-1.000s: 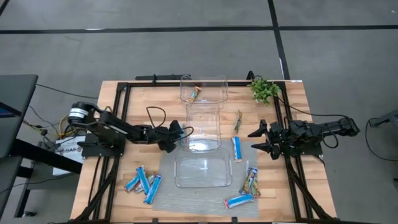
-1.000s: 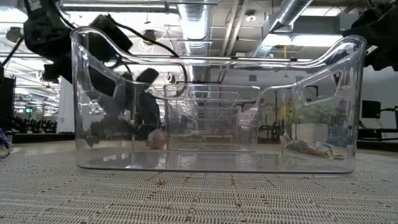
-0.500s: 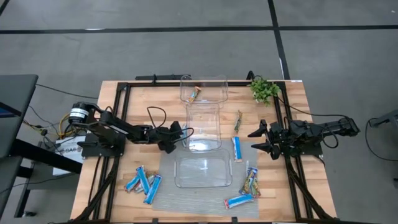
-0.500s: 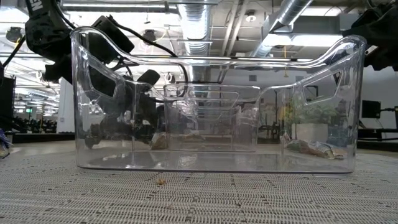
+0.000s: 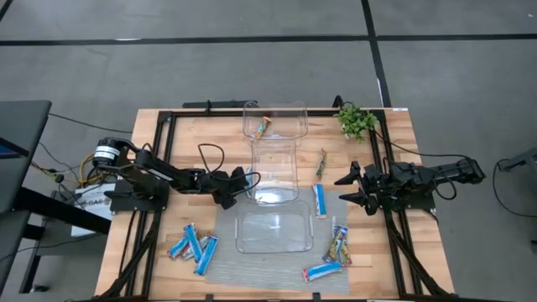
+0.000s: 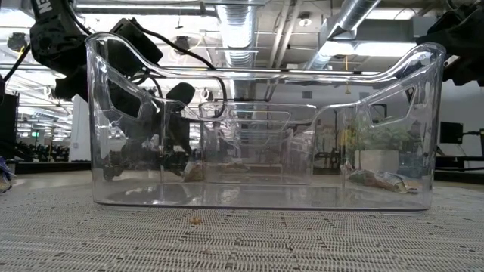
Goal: Pick and place Granola Bars by type
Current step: Put the yellow granola bar into the top transparent bin
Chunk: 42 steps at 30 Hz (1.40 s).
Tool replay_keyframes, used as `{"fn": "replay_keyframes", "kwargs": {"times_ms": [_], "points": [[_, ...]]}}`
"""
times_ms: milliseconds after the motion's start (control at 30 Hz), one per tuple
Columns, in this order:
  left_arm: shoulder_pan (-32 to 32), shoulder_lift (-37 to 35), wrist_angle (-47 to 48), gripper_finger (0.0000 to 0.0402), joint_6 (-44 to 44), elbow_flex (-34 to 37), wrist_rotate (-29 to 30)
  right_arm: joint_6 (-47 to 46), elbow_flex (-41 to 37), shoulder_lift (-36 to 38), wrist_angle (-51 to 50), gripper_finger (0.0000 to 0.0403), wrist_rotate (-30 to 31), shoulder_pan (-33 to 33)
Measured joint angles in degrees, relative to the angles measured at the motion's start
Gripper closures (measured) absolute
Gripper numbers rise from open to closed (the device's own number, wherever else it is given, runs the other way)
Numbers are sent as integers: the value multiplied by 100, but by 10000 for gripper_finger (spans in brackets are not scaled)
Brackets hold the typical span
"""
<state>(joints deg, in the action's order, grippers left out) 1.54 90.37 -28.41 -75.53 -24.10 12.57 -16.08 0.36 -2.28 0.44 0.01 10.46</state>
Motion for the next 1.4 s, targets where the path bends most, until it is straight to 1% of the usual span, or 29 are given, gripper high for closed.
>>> {"fn": "replay_keyframes", "kwargs": {"times_ms": [233, 300, 400, 633, 733, 867, 1000, 1100, 1200, 1400], "points": [[2, 146, -274, 249, 30, 0, 22, 2, -1, 0, -2, 154, 0, 0], [3, 149, -300, 256, 32, 0, 23, 1, -1, 0, 0, 154, -1, -2], [7, 153, -323, 281, 48, 0, 78, 1, -1, 0, 0, 154, 0, -2], [25, 155, -292, 370, 149, -2, 83, 1, -1, -1, 0, 154, 0, -2], [52, 157, -262, 395, 155, -9, 145, 0, -2, -2, -1, 154, -2, 0], [64, 160, -253, 394, 182, -11, 250, 2, -2, 0, -1, 154, -2, -2], [72, 124, -199, 394, 280, -11, 593, 1, -1, -2, 1, 154, 0, 0], [70, 11, 42, 393, 511, -8, 751, 1, -2, -1, 0, 154, 0, -2], [66, -174, 416, 393, 865, 0, 916, 0, -2, -1, -1, 154, -1, 0], [41, -750, 1170, 393, 1853, 0, 1474, 1, 0, 0, 0, 154, -1, -1]]}}
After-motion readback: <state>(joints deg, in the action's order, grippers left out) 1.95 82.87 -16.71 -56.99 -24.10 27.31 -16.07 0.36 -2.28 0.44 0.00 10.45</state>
